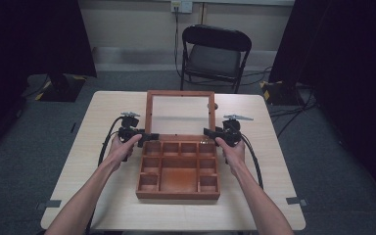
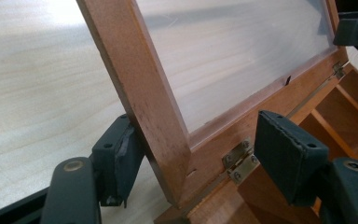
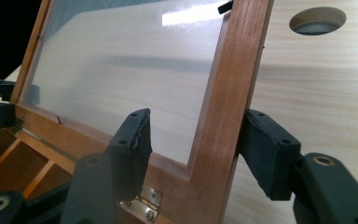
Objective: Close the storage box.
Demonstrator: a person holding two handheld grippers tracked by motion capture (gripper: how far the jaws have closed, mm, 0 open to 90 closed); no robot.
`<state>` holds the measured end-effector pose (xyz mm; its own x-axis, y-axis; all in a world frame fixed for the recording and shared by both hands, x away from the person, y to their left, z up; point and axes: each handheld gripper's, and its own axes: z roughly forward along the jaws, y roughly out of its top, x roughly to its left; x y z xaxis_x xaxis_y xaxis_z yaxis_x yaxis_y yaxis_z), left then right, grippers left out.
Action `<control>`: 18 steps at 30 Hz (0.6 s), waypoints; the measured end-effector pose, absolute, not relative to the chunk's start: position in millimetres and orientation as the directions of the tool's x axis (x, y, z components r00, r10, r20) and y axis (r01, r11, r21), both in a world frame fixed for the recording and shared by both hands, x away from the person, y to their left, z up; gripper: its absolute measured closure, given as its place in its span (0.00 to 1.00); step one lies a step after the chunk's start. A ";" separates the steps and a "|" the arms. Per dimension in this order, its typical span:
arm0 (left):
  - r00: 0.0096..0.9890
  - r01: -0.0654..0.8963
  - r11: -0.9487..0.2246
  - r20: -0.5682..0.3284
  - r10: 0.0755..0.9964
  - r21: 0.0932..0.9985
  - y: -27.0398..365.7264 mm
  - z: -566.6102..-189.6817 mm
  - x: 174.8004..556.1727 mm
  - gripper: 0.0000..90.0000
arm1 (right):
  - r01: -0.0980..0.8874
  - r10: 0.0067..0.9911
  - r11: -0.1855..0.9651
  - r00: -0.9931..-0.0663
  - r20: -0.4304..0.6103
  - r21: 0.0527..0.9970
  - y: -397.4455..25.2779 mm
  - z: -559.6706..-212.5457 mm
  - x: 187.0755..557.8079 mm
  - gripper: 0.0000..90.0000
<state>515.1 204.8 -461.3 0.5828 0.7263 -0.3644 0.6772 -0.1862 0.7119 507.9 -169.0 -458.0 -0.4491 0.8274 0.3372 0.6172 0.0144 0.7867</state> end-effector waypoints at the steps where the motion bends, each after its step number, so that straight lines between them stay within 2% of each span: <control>1: 0.582 0.677 -0.182 -0.367 0.725 0.713 205.3 -460.3 515.0 0.36 | 0.614 0.827 0.011 -0.449 0.338 0.789 -168.9 -455.9 507.1 0.49; 7: 0.583 0.664 -0.128 -0.402 0.706 0.737 213.7 -451.3 514.0 0.36 | 0.587 0.807 0.007 -0.481 0.342 0.810 -168.0 -449.1 504.0 0.49; 15: 0.593 0.645 -0.137 -0.380 0.710 0.752 214.8 -445.7 510.5 0.36 | 0.579 0.800 0.006 -0.492 0.344 0.815 -167.9 -445.0 501.8 0.49; 18: 0.596 0.641 -0.150 -0.365 0.715 0.753 215.8 -442.0 508.5 0.39 | 0.575 0.797 0.015 -0.501 0.337 0.818 -168.4 -441.7 498.9 0.50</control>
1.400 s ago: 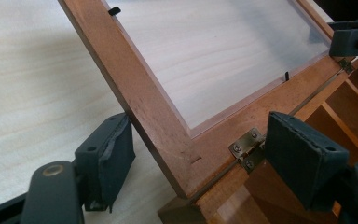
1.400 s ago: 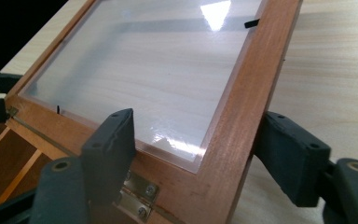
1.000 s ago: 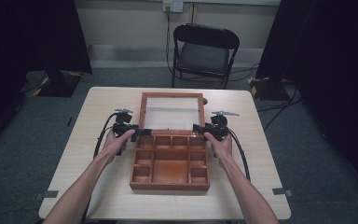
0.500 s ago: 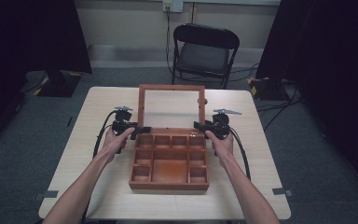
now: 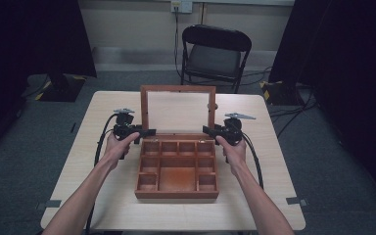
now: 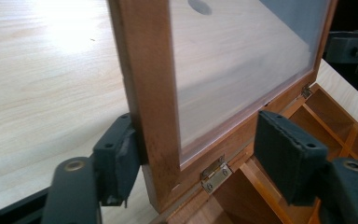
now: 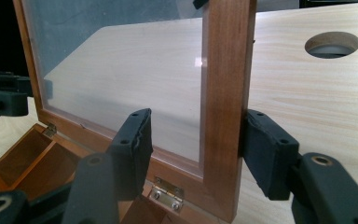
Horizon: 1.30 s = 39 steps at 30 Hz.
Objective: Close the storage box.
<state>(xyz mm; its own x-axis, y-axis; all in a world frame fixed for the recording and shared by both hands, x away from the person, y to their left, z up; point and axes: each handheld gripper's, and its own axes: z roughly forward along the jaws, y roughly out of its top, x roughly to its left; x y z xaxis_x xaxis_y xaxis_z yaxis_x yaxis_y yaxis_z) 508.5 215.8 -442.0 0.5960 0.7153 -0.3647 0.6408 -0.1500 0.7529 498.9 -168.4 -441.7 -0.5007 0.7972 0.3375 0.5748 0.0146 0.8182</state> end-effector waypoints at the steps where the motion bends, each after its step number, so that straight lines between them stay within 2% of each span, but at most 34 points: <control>1: 0.596 0.639 -0.149 -0.362 0.717 0.755 215.4 -440.4 507.1 0.39 | 0.575 0.797 0.015 -0.501 0.337 0.818 -168.4 -441.7 498.9 0.50; 4: 0.602 0.618 -0.165 -0.328 0.727 0.768 214.5 -434.0 502.2 0.42 | 0.569 0.790 0.015 -0.511 0.340 0.822 -169.8 -438.1 495.0 0.49; 10: 0.612 0.581 -0.141 -0.317 0.724 0.801 218.2 -423.4 496.1 0.48 | 0.558 0.776 0.005 -0.525 0.348 0.830 -170.6 -432.1 490.3 0.48; 21: 0.639 0.536 -0.098 -0.327 0.696 0.839 227.0 -407.7 485.3 0.57 | 0.552 0.755 0.018 -0.555 0.351 0.834 -170.3 -423.9 485.7 0.46; 34: 0.644 0.537 -0.119 -0.314 0.698 0.835 227.4 -406.2 484.1 0.58 | 0.601 0.767 0.040 -0.530 0.361 0.798 -169.4 -404.9 482.5 0.40; 39: 0.650 0.533 -0.146 -0.293 0.701 0.833 226.9 -403.0 479.2 0.58 | 0.610 0.769 0.048 -0.527 0.360 0.791 -169.0 -402.0 481.5 0.42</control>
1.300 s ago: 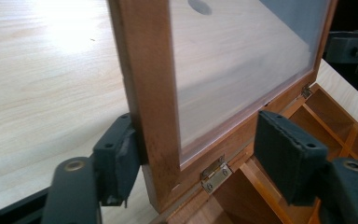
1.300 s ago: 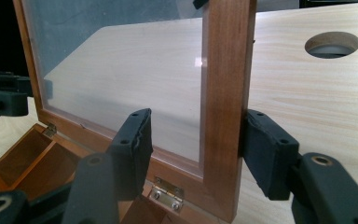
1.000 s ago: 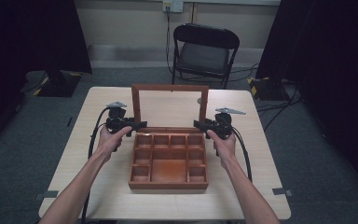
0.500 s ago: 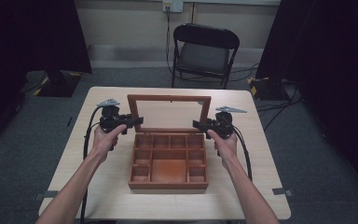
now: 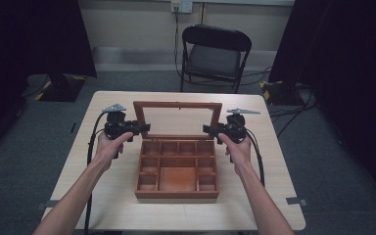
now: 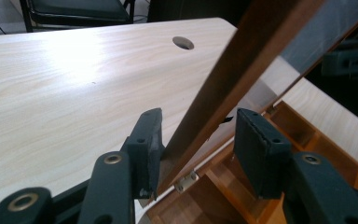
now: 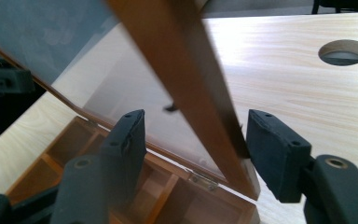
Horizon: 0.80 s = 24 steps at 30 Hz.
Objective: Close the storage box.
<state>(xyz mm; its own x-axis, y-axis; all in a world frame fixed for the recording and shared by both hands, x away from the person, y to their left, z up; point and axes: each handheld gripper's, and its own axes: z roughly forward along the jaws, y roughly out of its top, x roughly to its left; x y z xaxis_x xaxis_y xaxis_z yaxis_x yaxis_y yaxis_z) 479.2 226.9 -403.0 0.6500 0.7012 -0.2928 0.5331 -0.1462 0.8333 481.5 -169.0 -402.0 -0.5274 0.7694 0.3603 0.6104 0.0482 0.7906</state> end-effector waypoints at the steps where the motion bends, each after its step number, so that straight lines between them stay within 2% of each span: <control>1: 0.649 0.536 -0.150 -0.292 0.703 0.831 227.6 -402.7 478.1 0.58 | 0.610 0.771 0.050 -0.528 0.358 0.791 -168.2 -401.6 480.4 0.42; 13: 0.677 0.524 -0.206 -0.257 0.690 0.827 227.7 -400.3 466.9 0.56 | 0.594 0.769 0.062 -0.541 0.341 0.802 -170.4 -397.0 463.2 0.33; 24: 0.669 0.515 -0.196 -0.249 0.700 0.835 226.3 -399.5 457.3 0.53 | 0.602 0.754 0.043 -0.543 0.370 0.797 -174.1 -397.3 450.0 0.32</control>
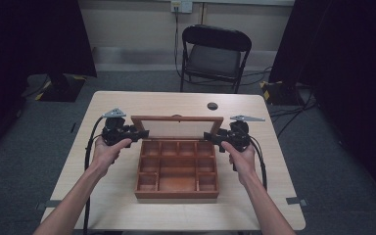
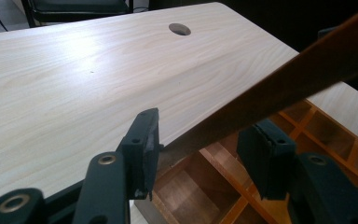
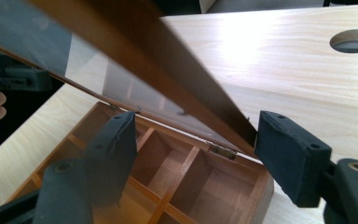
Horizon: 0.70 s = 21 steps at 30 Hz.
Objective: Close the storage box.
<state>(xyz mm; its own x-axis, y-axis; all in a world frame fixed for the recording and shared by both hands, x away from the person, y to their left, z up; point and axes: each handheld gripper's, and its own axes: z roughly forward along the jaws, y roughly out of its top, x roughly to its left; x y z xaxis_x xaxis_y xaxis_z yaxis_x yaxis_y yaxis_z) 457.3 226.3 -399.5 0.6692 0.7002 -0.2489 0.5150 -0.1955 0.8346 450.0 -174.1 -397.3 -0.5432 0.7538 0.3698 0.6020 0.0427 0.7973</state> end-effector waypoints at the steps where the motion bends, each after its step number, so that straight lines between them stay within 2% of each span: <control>1: 0.669 0.515 -0.196 -0.249 0.700 0.835 226.3 -399.5 457.3 0.52 | 0.602 0.754 0.043 -0.543 0.370 0.797 -174.1 -397.3 450.0 0.32; 4: 0.664 0.525 -0.185 -0.264 0.700 0.831 226.8 -400.5 453.1 0.45 | 0.595 0.752 0.036 -0.546 0.370 0.803 -176.5 -394.5 445.6 0.33; 14: 0.663 0.507 -0.180 -0.247 0.707 0.843 228.0 -396.5 445.7 0.38 | 0.594 0.750 0.042 -0.551 0.367 0.803 -178.4 -396.3 444.3 0.33; 21: 0.676 0.515 -0.187 -0.262 0.689 0.836 224.7 -398.5 444.1 0.28 | 0.600 0.766 0.074 -0.546 0.340 0.796 -178.7 -400.5 441.9 0.26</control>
<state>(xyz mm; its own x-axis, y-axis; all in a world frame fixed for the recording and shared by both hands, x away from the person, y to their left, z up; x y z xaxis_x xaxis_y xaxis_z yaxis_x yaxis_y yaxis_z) 444.1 224.7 -398.5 0.6757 0.6890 -0.2621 0.5154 -0.1873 0.8362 441.9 -178.7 -400.5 -0.5460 0.7658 0.3398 0.6001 0.0745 0.7964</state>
